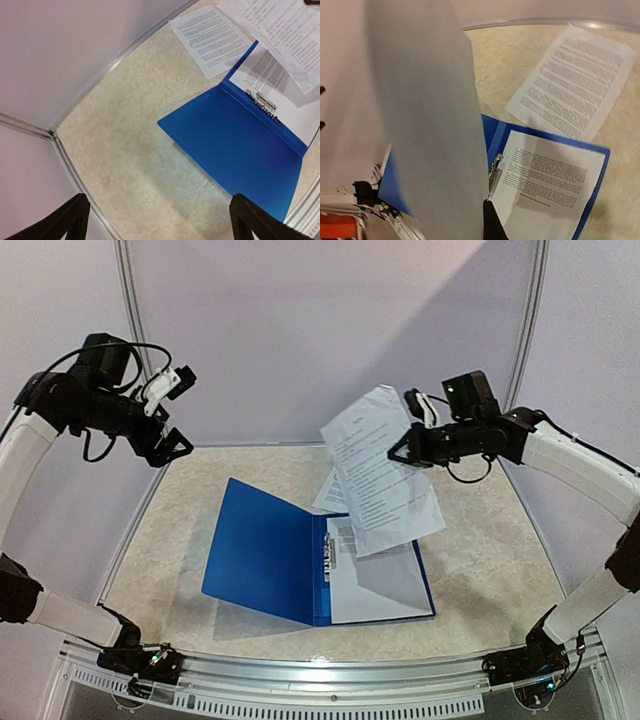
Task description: Put the files into the folder
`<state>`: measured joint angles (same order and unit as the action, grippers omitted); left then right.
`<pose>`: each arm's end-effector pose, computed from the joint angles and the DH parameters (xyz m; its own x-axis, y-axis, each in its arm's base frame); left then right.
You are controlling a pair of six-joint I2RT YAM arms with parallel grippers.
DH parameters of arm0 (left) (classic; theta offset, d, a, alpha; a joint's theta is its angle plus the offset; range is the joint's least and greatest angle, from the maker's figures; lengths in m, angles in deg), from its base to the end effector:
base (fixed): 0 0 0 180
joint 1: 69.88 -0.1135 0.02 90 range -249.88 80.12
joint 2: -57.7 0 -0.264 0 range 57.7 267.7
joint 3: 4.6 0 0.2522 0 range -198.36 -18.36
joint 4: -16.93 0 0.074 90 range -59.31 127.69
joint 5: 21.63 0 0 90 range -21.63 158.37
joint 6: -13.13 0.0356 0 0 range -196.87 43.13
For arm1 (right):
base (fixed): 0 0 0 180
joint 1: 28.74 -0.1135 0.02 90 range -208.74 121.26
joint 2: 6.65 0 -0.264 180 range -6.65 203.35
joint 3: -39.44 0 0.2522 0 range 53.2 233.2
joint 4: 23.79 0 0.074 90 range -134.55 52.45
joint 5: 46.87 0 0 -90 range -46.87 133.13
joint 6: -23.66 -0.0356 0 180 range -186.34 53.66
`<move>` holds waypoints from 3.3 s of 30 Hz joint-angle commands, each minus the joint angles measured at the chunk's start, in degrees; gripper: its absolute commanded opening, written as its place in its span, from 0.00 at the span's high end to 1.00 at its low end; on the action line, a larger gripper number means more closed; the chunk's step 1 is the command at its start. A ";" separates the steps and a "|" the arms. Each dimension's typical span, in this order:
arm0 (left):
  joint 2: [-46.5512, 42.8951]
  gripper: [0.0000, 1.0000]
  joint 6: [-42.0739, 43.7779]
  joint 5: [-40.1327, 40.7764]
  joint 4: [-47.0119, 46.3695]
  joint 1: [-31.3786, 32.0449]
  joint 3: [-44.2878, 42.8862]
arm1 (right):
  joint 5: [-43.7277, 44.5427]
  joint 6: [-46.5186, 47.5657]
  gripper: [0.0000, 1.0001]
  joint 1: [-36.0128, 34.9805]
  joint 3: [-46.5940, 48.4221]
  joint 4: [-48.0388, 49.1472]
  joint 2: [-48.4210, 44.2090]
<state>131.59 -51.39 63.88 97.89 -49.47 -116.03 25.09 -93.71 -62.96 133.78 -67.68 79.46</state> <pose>0.2111 -0.0815 0.4455 -0.4090 0.6098 -0.6788 0.6391 0.7224 0.2639 0.2744 0.1999 0.3501 -0.7696 0.0053 -0.6385 -0.4380 0.7233 0.5339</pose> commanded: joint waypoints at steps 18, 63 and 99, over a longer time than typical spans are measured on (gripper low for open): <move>1.30 0.01 -31.79 -17.88 -22.72 -8.64 30.93 | -18.61 -18.55 1.00 8.20 -19.38 13.45 6.50; 3.72 0.14 -41.25 -26.01 -31.29 -9.52 40.63 | -20.01 -27.90 1.00 6.03 -31.33 30.38 14.13; 3.11 0.14 -40.65 -26.96 -31.26 -9.77 40.03 | -10.63 -18.41 0.03 2.97 -21.97 11.31 15.76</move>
<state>135.11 -92.53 37.50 67.36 -58.44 -76.46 14.51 -110.74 -58.50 112.49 -58.09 93.62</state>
